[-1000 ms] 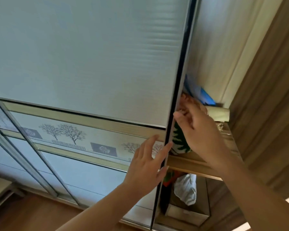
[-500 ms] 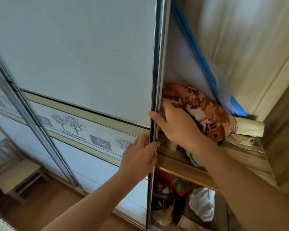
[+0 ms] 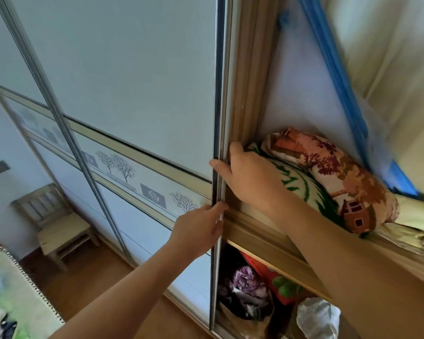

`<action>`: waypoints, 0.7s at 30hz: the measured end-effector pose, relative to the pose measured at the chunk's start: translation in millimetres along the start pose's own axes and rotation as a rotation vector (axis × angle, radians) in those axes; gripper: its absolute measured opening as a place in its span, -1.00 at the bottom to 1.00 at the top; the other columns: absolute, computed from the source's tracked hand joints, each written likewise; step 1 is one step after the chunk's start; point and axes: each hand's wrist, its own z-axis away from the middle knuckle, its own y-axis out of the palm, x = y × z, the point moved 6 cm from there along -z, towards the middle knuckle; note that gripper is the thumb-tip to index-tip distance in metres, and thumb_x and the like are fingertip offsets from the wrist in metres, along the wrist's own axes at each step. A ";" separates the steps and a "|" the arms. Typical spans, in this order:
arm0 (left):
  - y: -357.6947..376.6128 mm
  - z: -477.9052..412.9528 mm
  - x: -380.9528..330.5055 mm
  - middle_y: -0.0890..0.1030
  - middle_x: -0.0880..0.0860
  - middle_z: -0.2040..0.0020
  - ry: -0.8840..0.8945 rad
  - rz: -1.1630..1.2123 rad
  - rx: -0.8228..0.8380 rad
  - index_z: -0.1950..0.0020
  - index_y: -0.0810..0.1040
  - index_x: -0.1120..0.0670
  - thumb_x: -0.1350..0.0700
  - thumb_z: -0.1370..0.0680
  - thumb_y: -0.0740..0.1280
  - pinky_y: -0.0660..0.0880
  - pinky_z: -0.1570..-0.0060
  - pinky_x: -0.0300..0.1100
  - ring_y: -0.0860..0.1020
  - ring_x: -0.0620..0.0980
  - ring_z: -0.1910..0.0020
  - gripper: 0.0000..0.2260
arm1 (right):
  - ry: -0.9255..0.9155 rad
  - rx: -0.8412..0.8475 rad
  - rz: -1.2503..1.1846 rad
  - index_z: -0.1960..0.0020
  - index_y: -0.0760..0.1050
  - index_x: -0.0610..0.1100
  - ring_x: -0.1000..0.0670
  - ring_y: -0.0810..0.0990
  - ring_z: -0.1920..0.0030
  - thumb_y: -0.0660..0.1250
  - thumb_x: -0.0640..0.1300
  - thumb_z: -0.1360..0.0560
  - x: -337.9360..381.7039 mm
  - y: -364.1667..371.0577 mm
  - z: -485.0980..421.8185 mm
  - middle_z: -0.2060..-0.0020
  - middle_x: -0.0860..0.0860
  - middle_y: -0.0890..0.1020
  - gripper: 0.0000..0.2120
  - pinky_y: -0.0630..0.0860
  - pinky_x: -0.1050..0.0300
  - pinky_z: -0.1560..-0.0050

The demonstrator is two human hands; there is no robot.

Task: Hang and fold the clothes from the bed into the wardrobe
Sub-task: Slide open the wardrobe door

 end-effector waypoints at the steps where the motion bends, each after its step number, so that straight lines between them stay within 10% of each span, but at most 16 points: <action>1: -1.5 -1.1 3.4 0.59 -0.09 -0.01 -0.017 0.008 0.001 -0.37 0.26 -0.20 -0.05 -0.63 0.16 0.63 0.14 -0.03 0.62 0.02 0.08 -0.69 | -0.005 -0.008 0.026 0.01 0.26 -0.03 0.04 0.40 0.46 0.04 0.33 -0.62 4.1 0.3 -3.9 0.41 0.08 0.43 -0.58 0.15 0.15 0.52; 21: -11.6 -16.1 28.7 0.66 -0.07 0.12 -0.136 0.021 -0.054 -0.19 0.45 -0.10 -0.02 -0.65 0.10 0.61 0.18 -0.14 0.62 -0.05 0.19 -0.81 | -0.141 0.089 -0.082 0.17 0.39 -0.02 -0.02 0.51 0.31 0.07 0.31 -0.63 16.8 24.9 -27.7 0.32 0.02 0.55 -0.56 0.35 0.12 0.34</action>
